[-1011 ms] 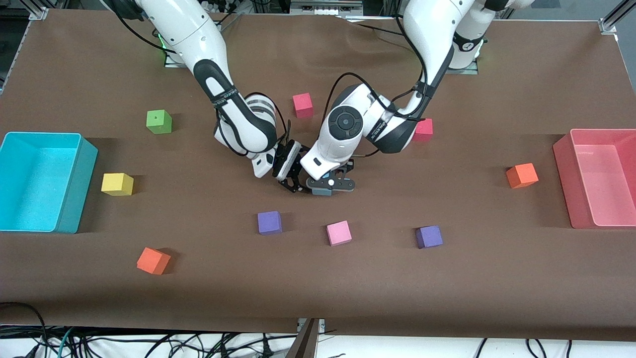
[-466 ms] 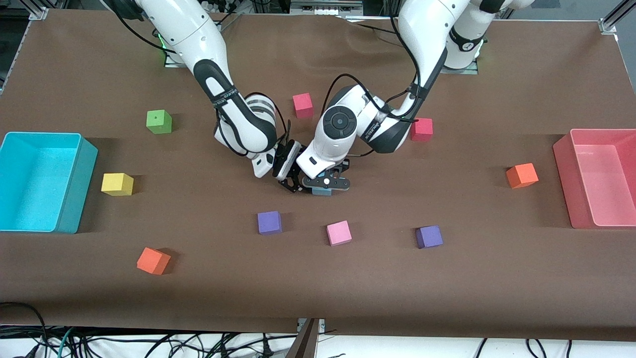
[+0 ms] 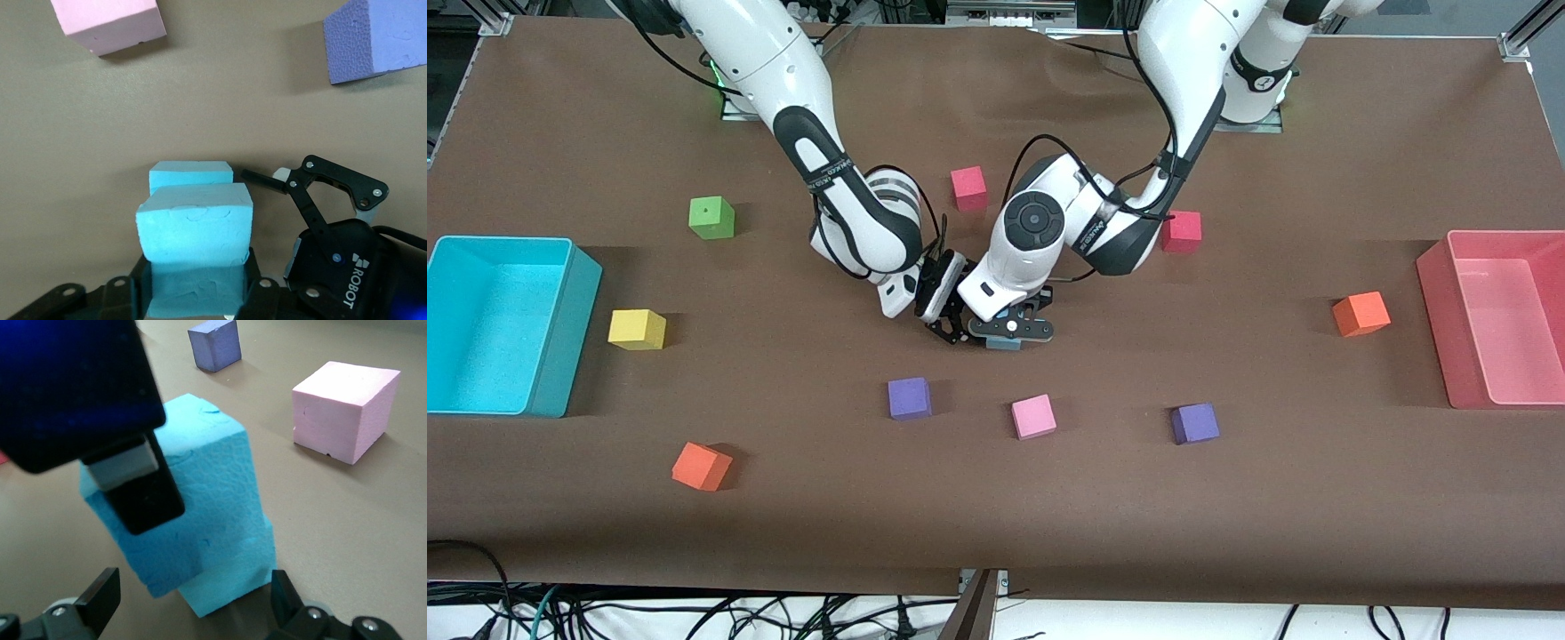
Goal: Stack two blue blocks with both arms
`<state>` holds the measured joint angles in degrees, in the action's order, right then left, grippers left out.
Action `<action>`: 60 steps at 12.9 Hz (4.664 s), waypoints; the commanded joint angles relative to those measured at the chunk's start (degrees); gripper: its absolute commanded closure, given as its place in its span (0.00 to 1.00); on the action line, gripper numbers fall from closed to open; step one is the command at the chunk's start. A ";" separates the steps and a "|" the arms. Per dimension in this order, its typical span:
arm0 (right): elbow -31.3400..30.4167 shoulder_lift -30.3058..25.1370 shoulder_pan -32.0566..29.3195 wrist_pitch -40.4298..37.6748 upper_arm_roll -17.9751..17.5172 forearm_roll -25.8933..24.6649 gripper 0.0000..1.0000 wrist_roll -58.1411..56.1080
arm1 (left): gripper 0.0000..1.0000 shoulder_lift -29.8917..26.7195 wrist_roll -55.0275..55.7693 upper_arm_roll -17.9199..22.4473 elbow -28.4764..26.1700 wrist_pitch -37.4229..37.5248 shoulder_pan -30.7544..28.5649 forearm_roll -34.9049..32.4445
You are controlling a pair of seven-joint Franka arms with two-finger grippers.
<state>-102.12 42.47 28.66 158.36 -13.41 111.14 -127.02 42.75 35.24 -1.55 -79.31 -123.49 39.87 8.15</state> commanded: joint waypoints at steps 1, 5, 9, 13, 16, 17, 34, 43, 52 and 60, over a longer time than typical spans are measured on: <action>0.87 0.50 0.34 0.81 -0.04 0.74 0.00 -1.12 | 0.00 1.02 -0.17 1.72 1.01 0.00 1.00 0.91; 0.87 0.50 0.25 0.81 -0.04 0.65 0.00 -1.47 | 0.00 0.94 -0.08 1.81 1.35 0.00 1.36 0.73; 0.61 0.42 0.17 0.81 -0.04 0.74 0.00 -1.65 | 0.00 -0.20 -0.08 2.25 1.53 0.79 1.35 0.82; -3.59 -2.73 0.08 0.81 -0.04 0.74 0.00 -1.39 | 0.00 -4.15 0.10 2.51 1.01 4.82 0.83 0.82; -9.30 -7.56 -0.97 0.72 -0.04 0.92 0.00 -0.34 | 0.00 -7.23 0.01 2.43 0.48 8.78 -0.57 0.73; -11.50 -9.23 -1.50 0.55 -0.04 0.92 0.00 0.54 | 0.00 -8.89 -0.17 2.34 -0.13 10.44 -1.36 0.73; -25.58 -28.58 -16.78 -29.83 -0.04 -19.00 0.00 44.02 | 0.00 -42.30 -26.53 -0.83 -13.75 37.44 -31.86 -9.55; -21.55 -33.06 -20.75 -50.24 8.39 -57.32 0.00 65.21 | 0.00 -43.10 -26.89 -0.65 -15.08 38.32 -32.83 -11.31; -13.72 -41.77 -21.63 -57.64 8.93 -98.80 0.00 102.72 | 0.00 -43.01 -26.89 -0.65 -14.99 38.41 -34.06 -10.78; 5.60 -38.61 -26.27 -56.85 11.39 -111.50 0.00 123.13 | 0.00 -42.92 -26.89 -0.65 -15.08 38.41 -34.07 -10.78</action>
<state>-101.95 1.88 5.21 103.27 -2.47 0.28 -7.22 1.17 8.94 -1.59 -93.24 -85.31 6.41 -1.90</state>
